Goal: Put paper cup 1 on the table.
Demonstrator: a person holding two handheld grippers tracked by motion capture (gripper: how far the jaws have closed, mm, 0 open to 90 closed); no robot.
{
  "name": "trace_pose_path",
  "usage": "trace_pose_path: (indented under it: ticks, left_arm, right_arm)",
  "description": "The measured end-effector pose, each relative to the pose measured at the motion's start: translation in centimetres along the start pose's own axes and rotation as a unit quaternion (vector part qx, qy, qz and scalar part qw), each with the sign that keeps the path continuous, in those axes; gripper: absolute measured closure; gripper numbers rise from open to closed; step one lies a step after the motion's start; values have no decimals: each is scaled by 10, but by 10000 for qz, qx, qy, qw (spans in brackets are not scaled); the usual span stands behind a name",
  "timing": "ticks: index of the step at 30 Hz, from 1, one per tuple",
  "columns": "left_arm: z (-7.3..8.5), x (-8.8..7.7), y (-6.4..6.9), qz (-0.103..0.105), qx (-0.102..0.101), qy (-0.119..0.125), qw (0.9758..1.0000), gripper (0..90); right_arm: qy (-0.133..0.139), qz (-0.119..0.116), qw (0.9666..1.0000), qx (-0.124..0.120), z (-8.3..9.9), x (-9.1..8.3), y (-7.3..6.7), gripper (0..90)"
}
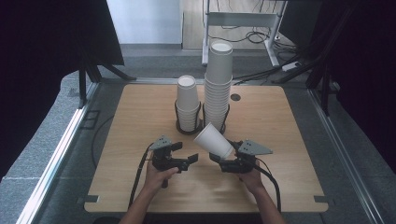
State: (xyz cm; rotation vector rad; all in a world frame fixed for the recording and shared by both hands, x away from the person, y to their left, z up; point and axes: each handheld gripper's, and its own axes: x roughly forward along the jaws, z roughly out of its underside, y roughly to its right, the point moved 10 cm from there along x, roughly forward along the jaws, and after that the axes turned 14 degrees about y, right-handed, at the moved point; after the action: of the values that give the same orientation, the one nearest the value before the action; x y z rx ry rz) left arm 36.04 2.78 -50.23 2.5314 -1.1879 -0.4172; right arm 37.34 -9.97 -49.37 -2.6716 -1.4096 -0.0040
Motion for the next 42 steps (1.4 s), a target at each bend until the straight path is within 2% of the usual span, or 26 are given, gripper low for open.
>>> trace_pose_path:
  ticks: [2, 4, 6, 7, 10, 11, 12, 13, 15, 16, 21, 24, 30, 34, 42]
  left_arm:
    - [-3, 4, 5, 135, -104, 7, 9999, 60]
    - [-4, 6, 6, 170, -161, 12, 9997, 59]
    - [-6, 9, 8, 276, -327, 44, 9991, 60]
    - [-9, 11, 11, 408, -462, 91, 9981, 58]
    - [-11, 14, 13, 492, -541, 122, 9972, 55]
    - [-12, 15, 14, 540, -601, 142, 9966, 55]
    - [-13, 18, 15, 605, -769, 157, 9951, 53]
    - [-14, 19, 15, 631, -842, 183, 9943, 53]
    - [-15, 21, 14, 647, -893, 211, 9937, 54]
    - [-16, 24, 16, 701, -966, 223, 9926, 48]
    - [-21, 32, 20, 798, -961, 213, 9919, 25]
    - [-25, 37, 23, 844, -1048, 288, 9905, 20]
    - [-28, 48, 25, 824, -1053, 276, 9906, 33]
    - [-28, 49, 25, 837, -1111, 313, 9898, 51]
    - [-25, 49, 23, 834, -1024, 442, 9903, 89]
  right_arm:
    - [18, -1, 10000, -22, 1, 1, -1, 222]
    - [37, -3, 10000, -23, 1, 1, -1, 222]
    - [77, 3, 10000, -36, 0, 1, -2, 223]
    - [123, -18, 9999, -52, -1, 1, -3, 223]
    - [178, -13, 9998, -92, -2, 1, -4, 223]
    - [178, -13, 9998, -92, -2, 1, -4, 223]
    - [219, -11, 9997, -126, -3, 2, -5, 223]
    - [235, -7, 9996, -147, -3, 2, -5, 224]
    - [242, -7, 9996, -172, -3, 2, -6, 223]
    - [244, -23, 9995, -209, -2, 4, -8, 224]
    - [233, -60, 9993, -269, 0, 8, -11, 225]
    - [231, -93, 9992, -298, 1, 10, -13, 226]
    - [137, -144, 9990, -393, 6, 14, -18, 229]
    - [125, -134, 9990, -400, 6, 14, -17, 229]
    - [26, -128, 9993, -352, 11, 15, -15, 226]
